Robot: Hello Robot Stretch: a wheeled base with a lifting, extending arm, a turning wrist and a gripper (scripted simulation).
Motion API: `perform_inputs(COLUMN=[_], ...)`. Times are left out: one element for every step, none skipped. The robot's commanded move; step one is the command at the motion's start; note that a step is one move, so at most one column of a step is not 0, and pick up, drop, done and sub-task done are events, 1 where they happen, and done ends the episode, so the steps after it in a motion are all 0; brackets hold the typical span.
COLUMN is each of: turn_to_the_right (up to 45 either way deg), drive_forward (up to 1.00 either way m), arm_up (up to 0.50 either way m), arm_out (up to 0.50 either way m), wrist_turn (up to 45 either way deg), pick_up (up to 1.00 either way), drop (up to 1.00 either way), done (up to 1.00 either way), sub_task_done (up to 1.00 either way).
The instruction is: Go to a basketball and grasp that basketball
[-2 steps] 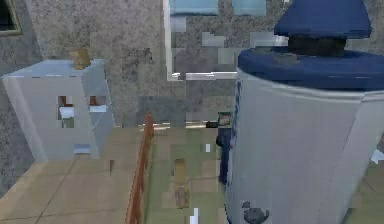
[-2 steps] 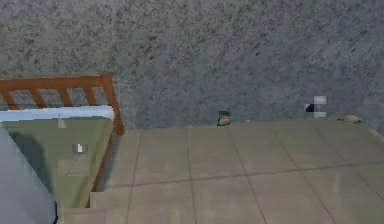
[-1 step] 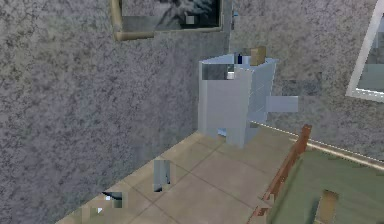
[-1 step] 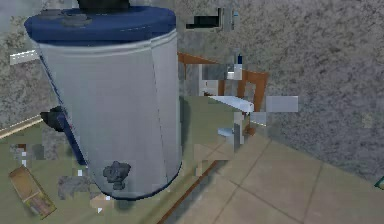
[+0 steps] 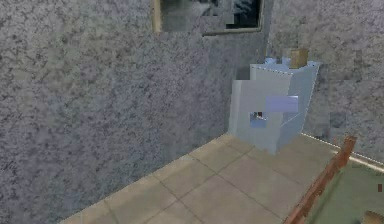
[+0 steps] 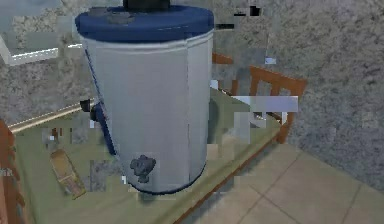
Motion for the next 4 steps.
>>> perform_inputs(turn_to_the_right=[0.0, 45.0, 0.0, 3.0], drive_forward=[0.75, 0.0, 1.0, 0.0], arm_up=[0.0, 0.0, 0.0, 0.0], arm_out=[0.0, 0.0, 0.0, 0.0], wrist_turn=[0.0, 0.0, 0.0, 0.0], pick_up=[0.0, 0.0, 0.0, 0.0], drop=[0.0, 0.0, 0.0, 0.0], done=[0.0, 0.0, 0.0, 0.0], sub_task_done=[0.0, 0.0, 0.0, 0.0])
